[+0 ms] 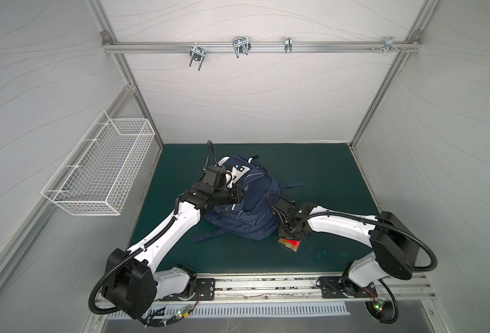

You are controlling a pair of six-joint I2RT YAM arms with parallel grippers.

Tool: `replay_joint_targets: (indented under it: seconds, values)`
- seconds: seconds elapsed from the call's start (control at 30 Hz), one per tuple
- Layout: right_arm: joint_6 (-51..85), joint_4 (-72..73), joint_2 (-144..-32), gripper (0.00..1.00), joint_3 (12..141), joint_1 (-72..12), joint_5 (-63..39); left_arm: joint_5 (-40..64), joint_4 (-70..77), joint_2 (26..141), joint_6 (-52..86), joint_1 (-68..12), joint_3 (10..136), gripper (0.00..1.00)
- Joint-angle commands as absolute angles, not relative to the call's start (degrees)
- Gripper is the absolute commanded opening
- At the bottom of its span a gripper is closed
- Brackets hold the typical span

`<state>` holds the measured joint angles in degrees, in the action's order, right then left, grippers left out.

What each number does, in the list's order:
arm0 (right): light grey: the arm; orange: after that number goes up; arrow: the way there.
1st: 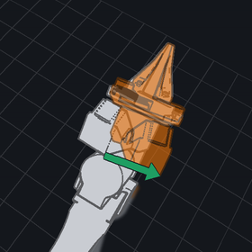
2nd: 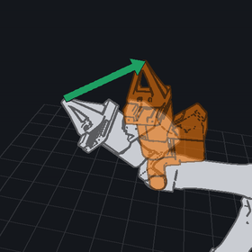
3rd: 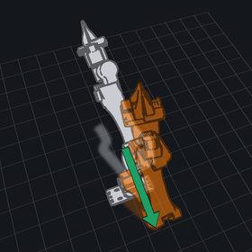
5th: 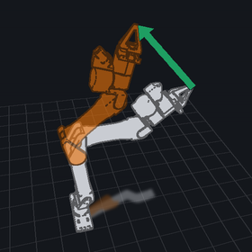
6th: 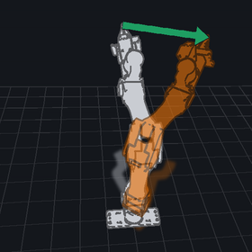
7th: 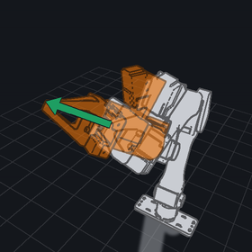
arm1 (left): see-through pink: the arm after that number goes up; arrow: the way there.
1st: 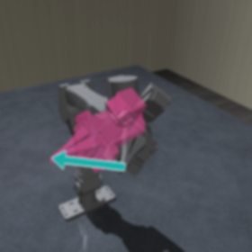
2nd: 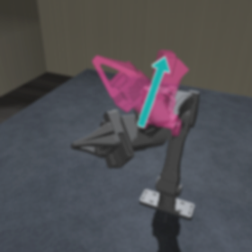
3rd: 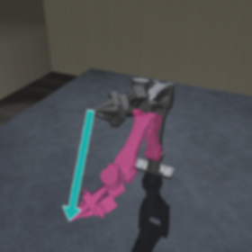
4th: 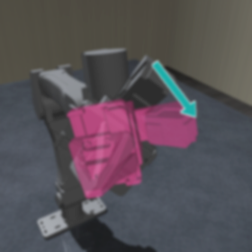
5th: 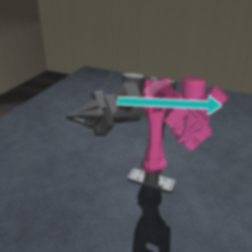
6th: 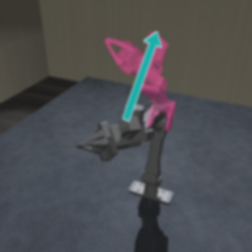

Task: Pack books, pencil case, and school supplies into a backpack
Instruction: Pick up the loose stationery at the center of the table.

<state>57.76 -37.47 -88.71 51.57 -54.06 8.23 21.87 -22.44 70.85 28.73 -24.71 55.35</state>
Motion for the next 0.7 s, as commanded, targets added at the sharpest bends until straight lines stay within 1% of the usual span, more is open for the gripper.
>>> replay_joint_targets:
  seconds: [0.0,0.13,0.23,0.37,0.43,0.57,0.67]
  values:
    - [62.60,-35.24,-90.00,0.37,52.25,-54.45,9.16,23.26,-18.11,69.41,28.21,-24.94,57.83,0.00]
    - [62.04,-34.96,-92.68,0.31,53.85,-54.40,9.38,23.39,-18.07,69.21,28.22,-24.97,57.79,0.00]
    - [62.11,-34.85,-93.47,0.24,54.06,-54.42,10.17,23.44,-18.04,69.15,28.25,-24.99,57.74,0.00]
    - [62.31,-35.89,-92.69,0.05,53.65,-54.31,11.09,23.12,-18.03,68.84,28.21,-25.04,57.66,0.00]
    - [62.24,-36.68,-90.89,0.00,53.20,-54.41,12.20,23.36,-18.08,68.98,28.25,-25.05,57.81,0.00]
    - [60.52,-40.40,-85.11,0.00,53.24,-54.62,15.56,23.11,-18.02,68.71,28.22,-25.03,57.63,0.00]
    - [57.97,-44.64,-77.55,0.00,54.57,-55.73,19.54,23.72,-17.93,68.94,28.26,-25.05,57.74,0.00]
